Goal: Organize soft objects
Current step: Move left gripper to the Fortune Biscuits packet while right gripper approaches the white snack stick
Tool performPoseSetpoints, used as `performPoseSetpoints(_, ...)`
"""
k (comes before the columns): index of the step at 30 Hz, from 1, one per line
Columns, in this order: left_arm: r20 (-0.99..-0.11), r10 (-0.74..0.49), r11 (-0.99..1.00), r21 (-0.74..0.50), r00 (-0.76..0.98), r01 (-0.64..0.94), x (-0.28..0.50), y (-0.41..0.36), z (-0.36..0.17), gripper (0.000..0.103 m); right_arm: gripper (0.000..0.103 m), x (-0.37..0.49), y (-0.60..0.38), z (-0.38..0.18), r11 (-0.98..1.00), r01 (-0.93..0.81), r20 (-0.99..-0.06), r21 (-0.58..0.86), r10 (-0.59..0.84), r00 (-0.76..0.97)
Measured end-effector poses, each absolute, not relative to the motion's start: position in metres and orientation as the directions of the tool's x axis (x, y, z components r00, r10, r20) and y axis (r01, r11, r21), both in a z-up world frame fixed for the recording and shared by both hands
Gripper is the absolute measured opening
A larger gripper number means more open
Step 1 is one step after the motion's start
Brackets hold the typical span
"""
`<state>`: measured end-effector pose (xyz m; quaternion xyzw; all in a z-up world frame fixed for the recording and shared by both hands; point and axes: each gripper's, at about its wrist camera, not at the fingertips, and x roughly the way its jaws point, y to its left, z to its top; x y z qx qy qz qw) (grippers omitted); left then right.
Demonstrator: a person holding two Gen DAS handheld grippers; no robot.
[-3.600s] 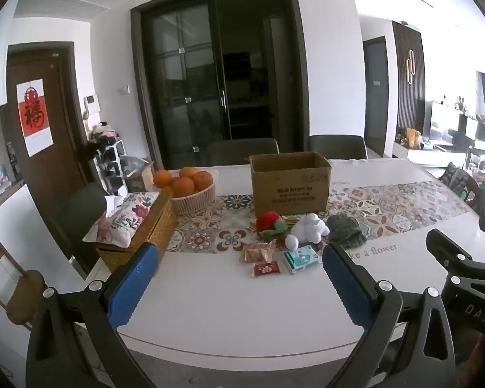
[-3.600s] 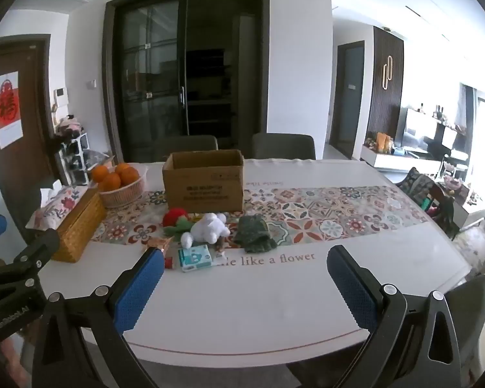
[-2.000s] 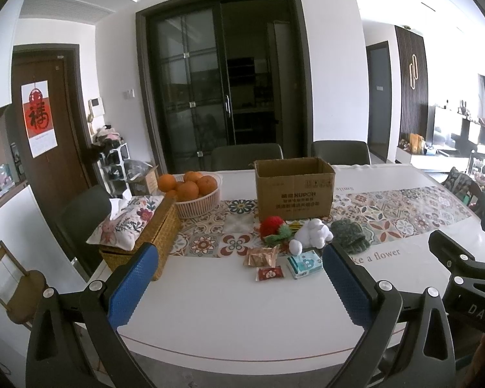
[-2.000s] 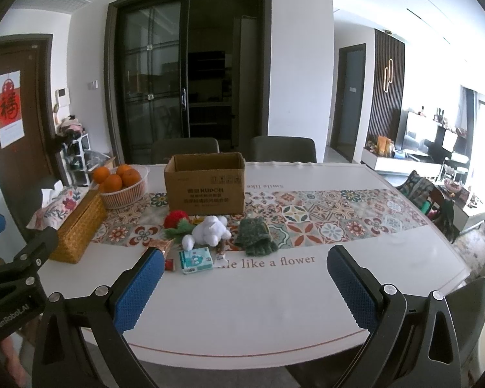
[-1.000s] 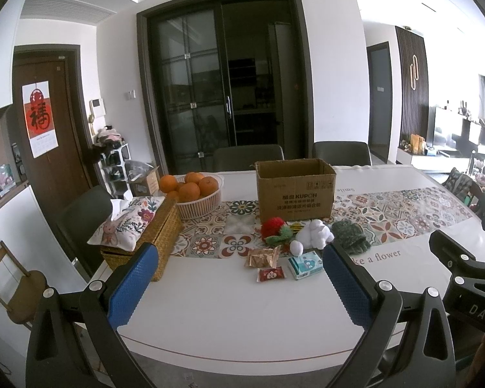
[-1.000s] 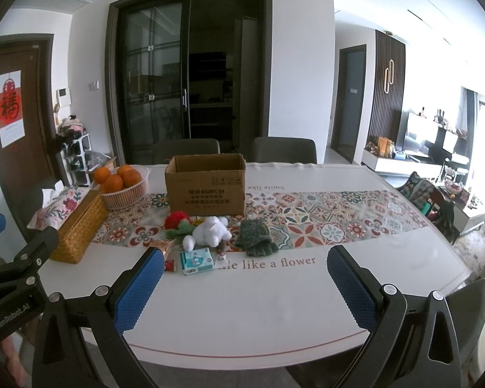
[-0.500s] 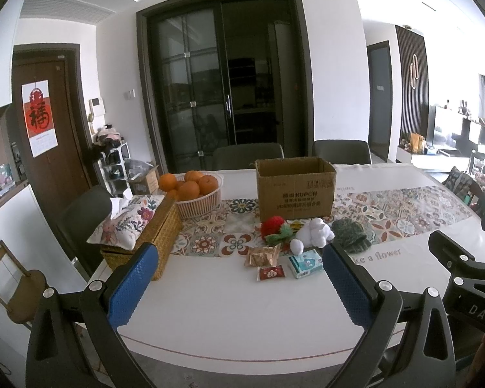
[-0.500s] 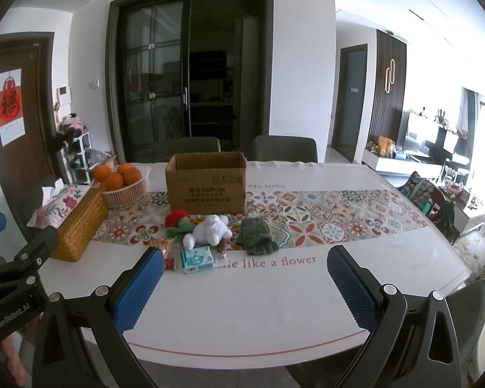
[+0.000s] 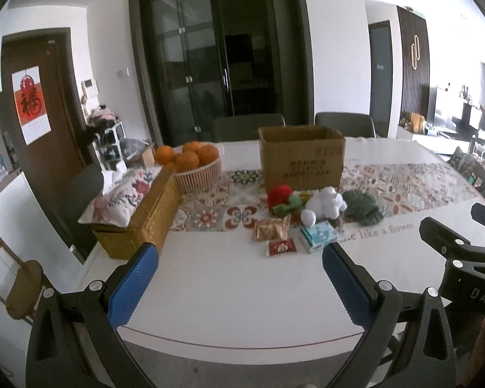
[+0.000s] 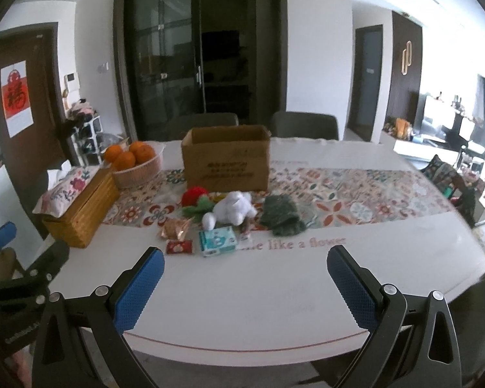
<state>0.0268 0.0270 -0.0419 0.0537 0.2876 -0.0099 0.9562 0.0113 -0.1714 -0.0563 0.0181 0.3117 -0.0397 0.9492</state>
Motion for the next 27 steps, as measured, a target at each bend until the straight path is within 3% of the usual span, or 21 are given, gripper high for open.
performPoseSetpoints(18, -0.600, 0.015, 0.993, 0.105, 0.800, 0.060, 0.107, 0.002, -0.068, 0.103, 0.102, 0.104, -0.191, -0.089, 0.998, 0.019, -0.666, 0.063, 0.028, 0.745)
performPoseSetpoints(27, -0.674, -0.013, 0.994, 0.070, 0.738, 0.081, 0.158, -0.015, -0.088, 0.103, 0.098, 0.161, -0.207, -0.111, 0.994, -0.007, -0.725, 0.111, 0.086, 0.684)
